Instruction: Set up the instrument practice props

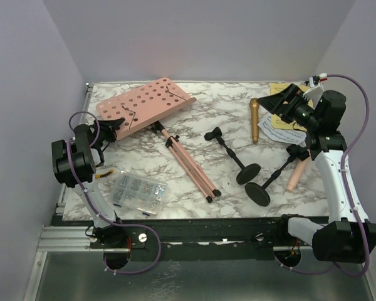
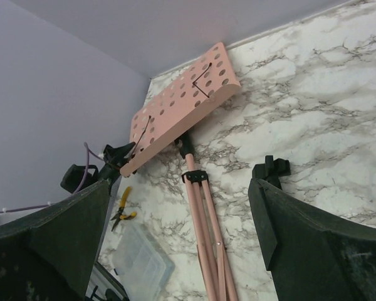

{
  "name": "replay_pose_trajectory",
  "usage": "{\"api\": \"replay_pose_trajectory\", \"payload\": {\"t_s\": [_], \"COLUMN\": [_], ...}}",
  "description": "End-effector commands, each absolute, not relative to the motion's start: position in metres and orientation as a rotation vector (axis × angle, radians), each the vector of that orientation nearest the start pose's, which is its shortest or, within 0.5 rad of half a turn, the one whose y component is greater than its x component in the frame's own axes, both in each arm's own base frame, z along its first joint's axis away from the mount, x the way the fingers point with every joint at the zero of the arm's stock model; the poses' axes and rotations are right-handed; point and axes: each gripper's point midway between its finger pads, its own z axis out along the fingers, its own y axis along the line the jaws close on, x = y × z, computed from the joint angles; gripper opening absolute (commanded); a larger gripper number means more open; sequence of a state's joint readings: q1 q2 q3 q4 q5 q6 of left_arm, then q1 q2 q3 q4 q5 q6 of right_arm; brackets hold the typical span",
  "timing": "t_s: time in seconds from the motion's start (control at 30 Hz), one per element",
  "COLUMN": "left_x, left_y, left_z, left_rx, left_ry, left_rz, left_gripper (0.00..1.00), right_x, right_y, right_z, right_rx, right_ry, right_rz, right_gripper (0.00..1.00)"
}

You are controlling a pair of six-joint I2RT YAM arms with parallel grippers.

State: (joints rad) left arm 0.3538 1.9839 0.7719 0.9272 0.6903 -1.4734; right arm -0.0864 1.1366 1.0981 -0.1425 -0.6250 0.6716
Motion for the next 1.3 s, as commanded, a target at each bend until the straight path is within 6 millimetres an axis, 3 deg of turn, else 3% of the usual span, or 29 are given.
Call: {"api": "replay_pose_trajectory", "payload": {"t_s": [0.0, 0.17, 0.27, 0.33, 0.47, 0.53, 0.67, 0.87, 1.0, 1.13, 1.27], "left_x": [0.461, 0.448, 0.441, 0.440, 0.442, 0.441, 0.440, 0.439, 0.437, 0.433, 0.429], "left_y": [0.007, -0.002, -0.007, -0.008, -0.008, -0.011, -0.019, -0.024, -0.026, -0.028, -0.031], "left_z": [0.185, 0.230, 0.241, 0.239, 0.217, 0.217, 0.224, 0.227, 0.235, 0.248, 0.256], "left_rx": [-0.821, -0.685, -0.652, -0.671, -0.792, -0.783, -0.734, -0.715, -0.692, -0.656, -0.637], "left_ry": [1.475, 1.322, 1.302, 1.320, 1.421, 1.443, 1.458, 1.464, 1.460, 1.448, 1.443], "left_rz": [-1.463, -1.578, -1.600, -1.590, -1.533, -1.508, -1.500, -1.512, -1.519, -1.529, -1.537], "left_gripper": [0.00, 0.00, 0.00, 0.00, 0.00, 0.00, 0.00, 0.00, 0.00, 0.00, 0.00], "right_x": [0.357, 0.360, 0.362, 0.363, 0.365, 0.365, 0.363, 0.376, 0.407, 0.437, 0.456], "right_y": [0.100, 0.105, 0.108, 0.110, 0.119, 0.129, 0.178, 0.265, 0.310, 0.345, 0.380], "right_z": [0.325, 0.305, 0.292, 0.285, 0.273, 0.268, 0.253, 0.197, 0.168, 0.163, 0.154], "right_rx": [0.158, 0.130, 0.127, 0.129, 0.106, 0.058, -0.161, -0.404, -0.485, -0.510, -0.577], "right_ry": [1.828, 1.867, 1.897, 1.914, 1.946, 1.951, 1.951, 2.044, 2.062, 2.003, 1.989], "right_rz": [1.010, 1.050, 1.081, 1.090, 1.068, 1.065, 1.040, 0.892, 0.715, 0.660, 0.646], "right_gripper": [1.00, 1.00, 1.00, 1.00, 1.00, 1.00, 1.00, 1.00, 1.00, 0.99, 0.91]}}
